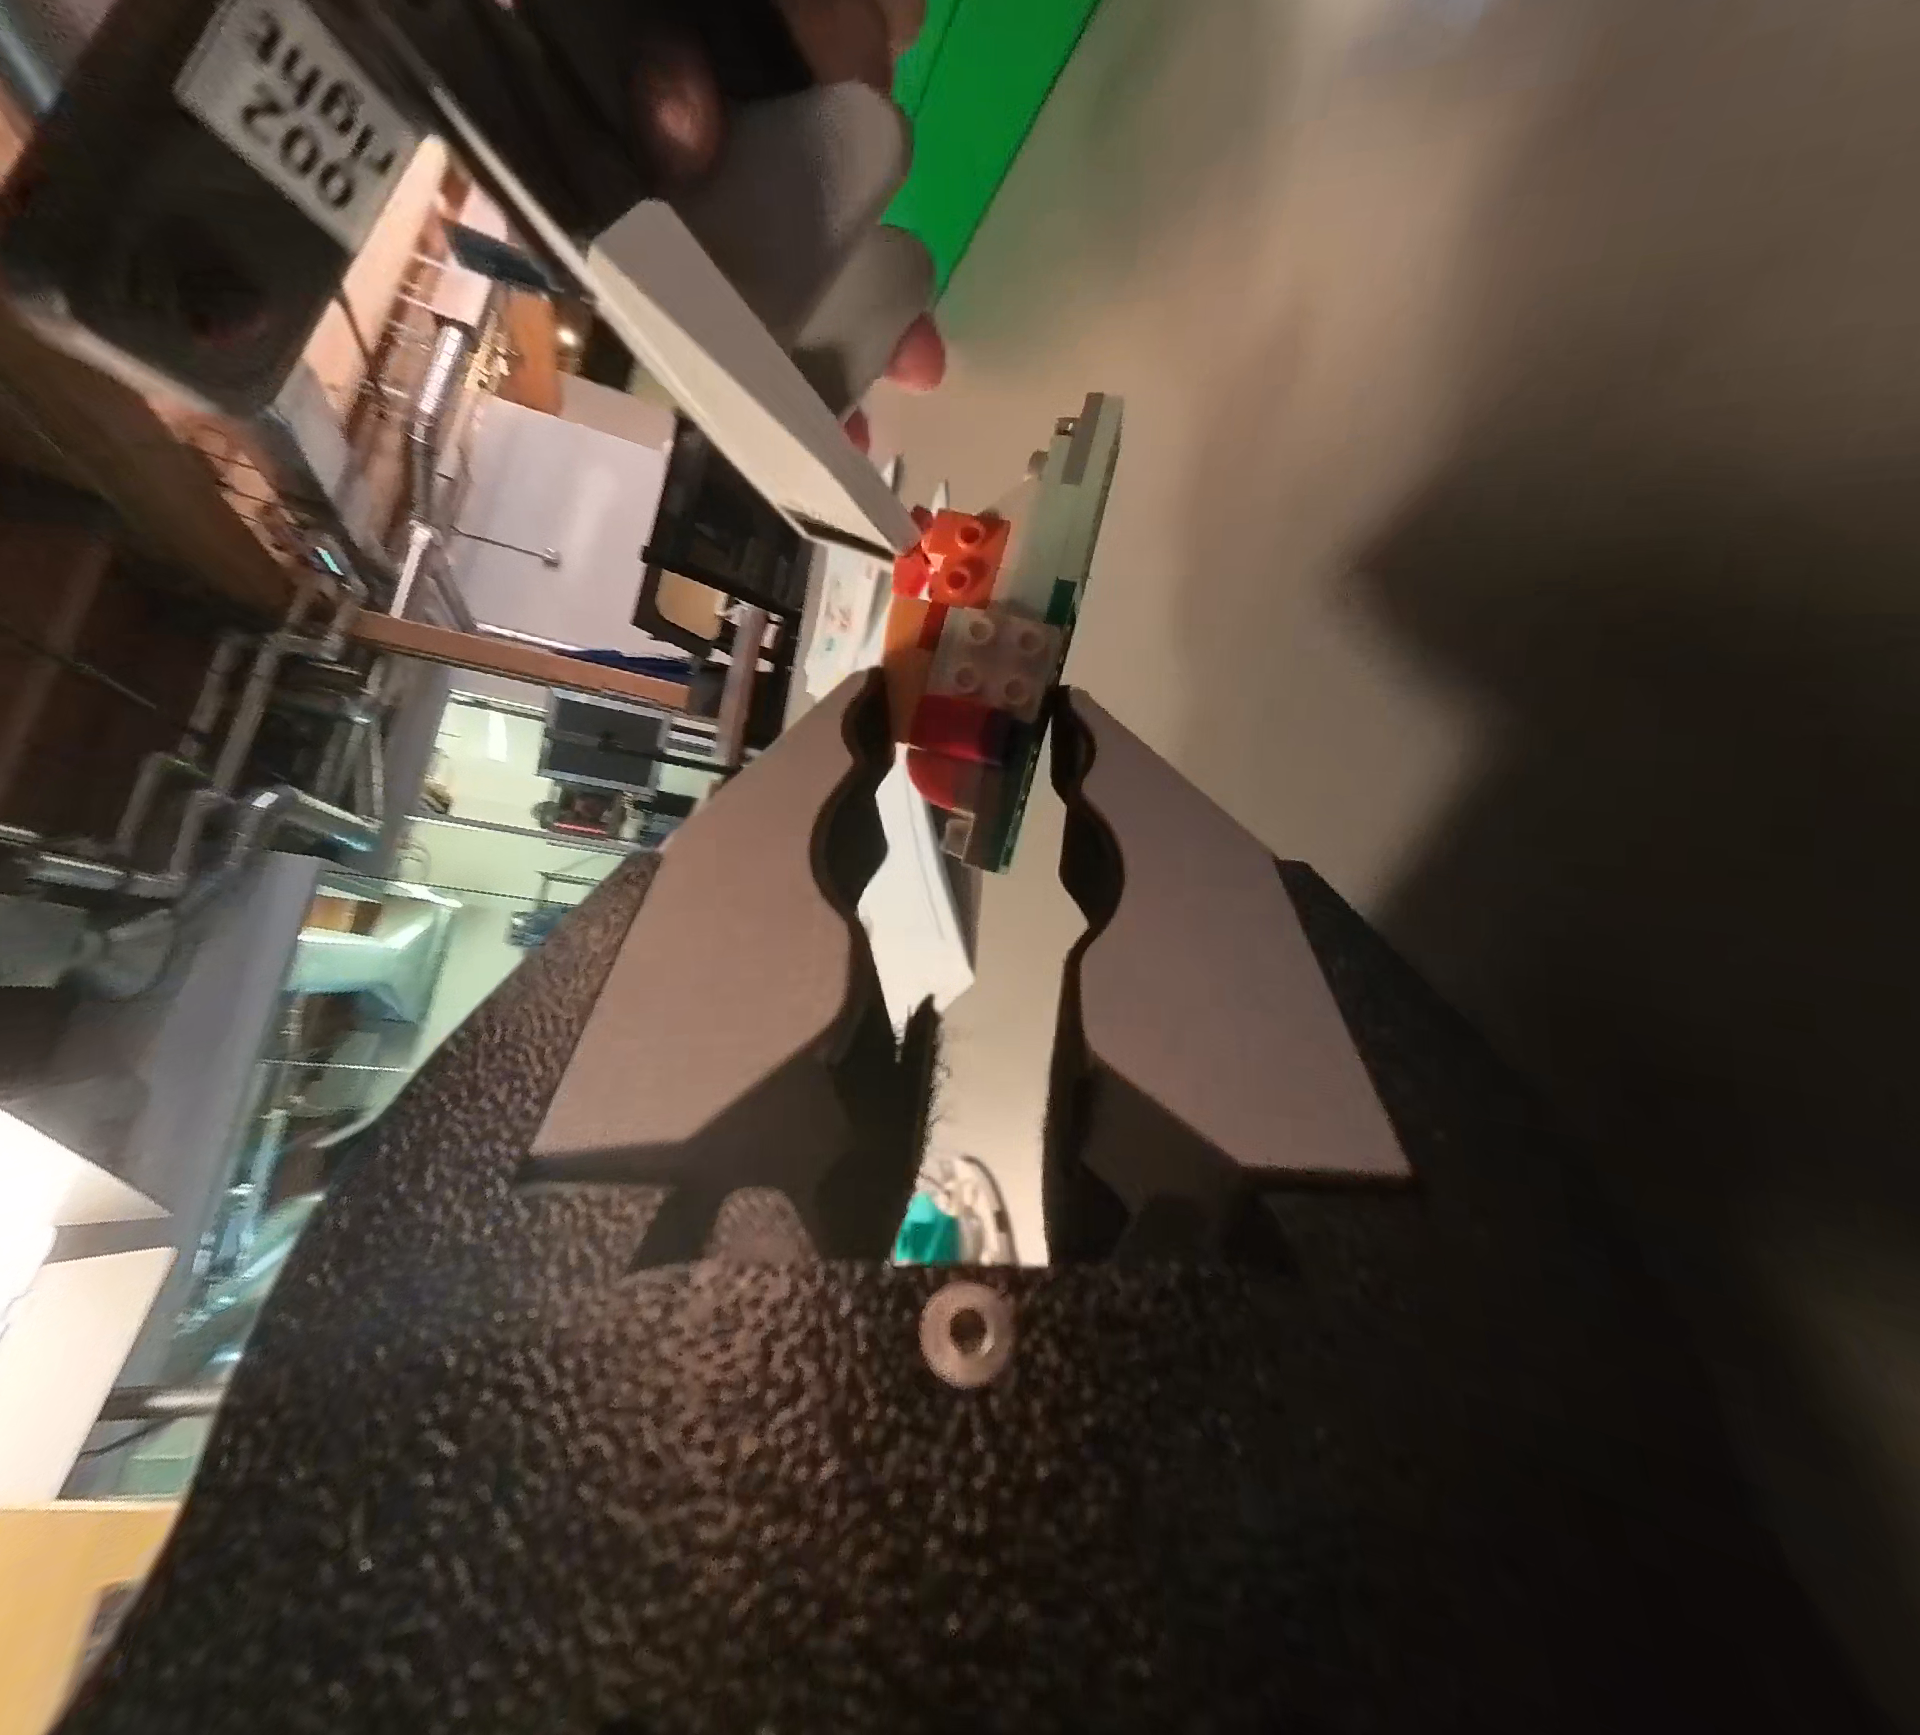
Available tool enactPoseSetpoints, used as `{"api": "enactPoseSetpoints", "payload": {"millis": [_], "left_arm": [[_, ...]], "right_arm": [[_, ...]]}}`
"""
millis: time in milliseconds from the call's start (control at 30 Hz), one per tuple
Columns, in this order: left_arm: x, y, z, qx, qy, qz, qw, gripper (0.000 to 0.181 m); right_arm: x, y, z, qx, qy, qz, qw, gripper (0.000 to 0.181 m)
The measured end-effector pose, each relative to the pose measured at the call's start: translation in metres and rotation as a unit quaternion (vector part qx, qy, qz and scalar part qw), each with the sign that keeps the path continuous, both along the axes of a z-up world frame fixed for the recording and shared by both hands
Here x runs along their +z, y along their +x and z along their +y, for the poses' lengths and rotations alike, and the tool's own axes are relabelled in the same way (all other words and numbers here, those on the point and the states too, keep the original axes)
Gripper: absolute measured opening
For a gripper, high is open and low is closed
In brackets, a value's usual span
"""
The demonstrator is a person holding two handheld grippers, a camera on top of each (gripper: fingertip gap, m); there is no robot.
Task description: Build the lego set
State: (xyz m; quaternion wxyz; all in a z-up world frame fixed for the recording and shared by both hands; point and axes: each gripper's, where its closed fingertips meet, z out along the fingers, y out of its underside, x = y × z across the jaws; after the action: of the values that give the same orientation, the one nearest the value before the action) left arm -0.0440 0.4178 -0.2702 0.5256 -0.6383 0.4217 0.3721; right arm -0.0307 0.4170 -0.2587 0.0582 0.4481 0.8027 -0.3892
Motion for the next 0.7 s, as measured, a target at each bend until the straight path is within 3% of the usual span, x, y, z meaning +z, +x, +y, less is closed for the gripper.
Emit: {"api": "enactPoseSetpoints", "payload": {"millis": [433,700], "left_arm": [[0.0054,0.0079,0.0007,-0.011,0.028,0.048,0.998,0.028],[0.0036,0.0083,0.0029,-0.013,0.017,0.013,1.0,0.028]], "right_arm": [[0.0009,0.0086,-0.003,0.068,0.106,-0.071,0.989,0.006],[0.0018,0.0086,-0.0043,0.046,0.067,-0.134,0.988,0.006]]}}
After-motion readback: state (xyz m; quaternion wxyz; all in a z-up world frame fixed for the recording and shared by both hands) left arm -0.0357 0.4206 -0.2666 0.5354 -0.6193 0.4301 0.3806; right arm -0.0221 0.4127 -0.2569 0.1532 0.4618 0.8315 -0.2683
